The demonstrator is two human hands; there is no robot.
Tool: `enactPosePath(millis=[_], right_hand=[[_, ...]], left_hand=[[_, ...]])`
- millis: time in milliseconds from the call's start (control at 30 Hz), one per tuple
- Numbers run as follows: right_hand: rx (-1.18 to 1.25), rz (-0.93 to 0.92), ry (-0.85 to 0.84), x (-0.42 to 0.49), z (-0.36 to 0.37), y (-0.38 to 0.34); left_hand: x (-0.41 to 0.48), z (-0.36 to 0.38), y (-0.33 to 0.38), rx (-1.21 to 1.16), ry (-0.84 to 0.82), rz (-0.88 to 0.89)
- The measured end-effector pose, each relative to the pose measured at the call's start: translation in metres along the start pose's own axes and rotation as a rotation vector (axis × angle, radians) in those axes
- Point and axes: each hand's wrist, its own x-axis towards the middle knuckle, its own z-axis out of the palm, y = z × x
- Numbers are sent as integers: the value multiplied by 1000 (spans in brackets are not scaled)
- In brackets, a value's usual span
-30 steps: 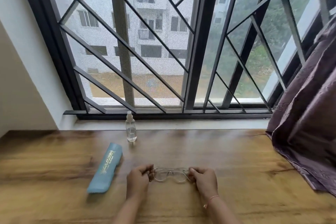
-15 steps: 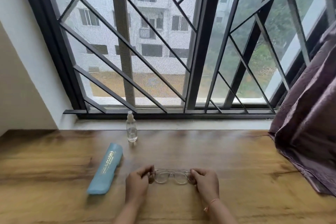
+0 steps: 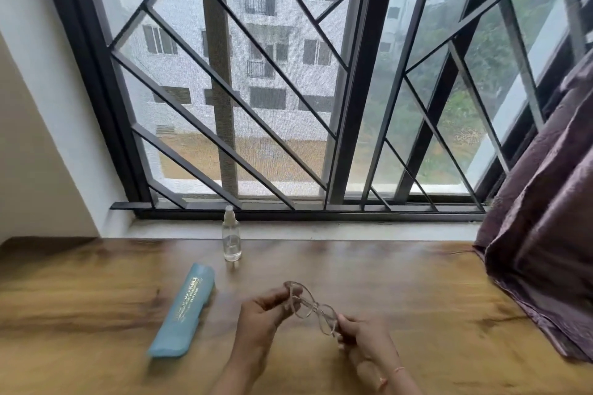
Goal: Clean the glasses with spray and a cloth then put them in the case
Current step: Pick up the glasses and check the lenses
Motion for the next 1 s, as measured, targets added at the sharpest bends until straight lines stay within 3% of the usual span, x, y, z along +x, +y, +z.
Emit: enactPosePath(millis=[300,400,467,567,633,733,867,1000], right_hand=[[103,209,-109,-22,9,10],[81,213,-139,-28,11,6],[-4,110,-103,-34,8,-5],[-118,-236,-16,-44,7,-30],[-199,-454,-28,-55,9,-48],[-442,-700,-88,-68,17,-61],[-921,-990,-26,-58,19,-52],[-996,-1057,14,-51,16,-47]], left_hand=[[-18,18,-3,278,64,68],[-17,17,2,499,101,232],[-13,13,8,756,113,445],[-6,5,14,1199,98,668],[-6,4,17,1356,121,772],[-7,5,16,1432,135,879],[-8,9,12,1452,130,934],[-10,9,15,1449,113,976]])
